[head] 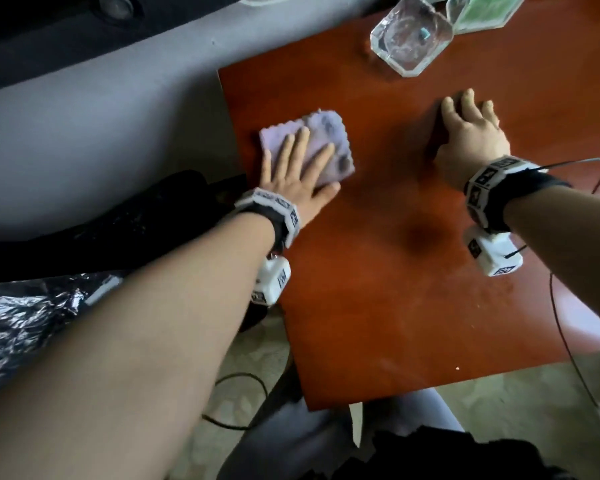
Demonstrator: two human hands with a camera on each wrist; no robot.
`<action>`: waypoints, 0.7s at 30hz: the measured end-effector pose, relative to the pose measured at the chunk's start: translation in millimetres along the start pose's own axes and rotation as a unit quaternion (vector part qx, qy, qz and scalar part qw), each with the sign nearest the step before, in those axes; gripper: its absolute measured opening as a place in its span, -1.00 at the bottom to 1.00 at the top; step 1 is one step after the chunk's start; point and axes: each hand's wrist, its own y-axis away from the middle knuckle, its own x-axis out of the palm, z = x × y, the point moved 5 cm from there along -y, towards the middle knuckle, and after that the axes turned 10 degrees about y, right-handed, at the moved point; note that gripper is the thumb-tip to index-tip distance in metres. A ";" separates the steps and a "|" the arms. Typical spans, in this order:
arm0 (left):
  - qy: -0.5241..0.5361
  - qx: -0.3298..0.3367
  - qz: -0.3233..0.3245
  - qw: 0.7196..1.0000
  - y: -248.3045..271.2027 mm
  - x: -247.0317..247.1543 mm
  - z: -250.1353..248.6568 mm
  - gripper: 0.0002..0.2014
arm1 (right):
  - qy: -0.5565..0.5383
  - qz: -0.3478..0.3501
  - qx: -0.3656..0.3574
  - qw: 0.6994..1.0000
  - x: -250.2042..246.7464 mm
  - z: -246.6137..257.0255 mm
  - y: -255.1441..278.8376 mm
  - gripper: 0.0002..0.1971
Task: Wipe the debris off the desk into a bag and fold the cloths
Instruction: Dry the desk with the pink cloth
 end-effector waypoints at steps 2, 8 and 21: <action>0.021 0.002 -0.014 1.000 -21.4 -14.8 24.6 -0.34 | -0.008 -0.007 0.018 1.000 1.8 1.3 3.8 -0.21; 0.022 0.036 0.001 0.999 -40.8 -32.0 57.0 -0.34 | -0.025 0.007 0.068 0.997 8.1 17.1 37.3 -0.22; -0.039 0.118 -0.027 0.992 117.5 44.0 12.4 -0.25 | -0.034 0.003 -0.021 0.999 57.9 8.3 143.0 -0.19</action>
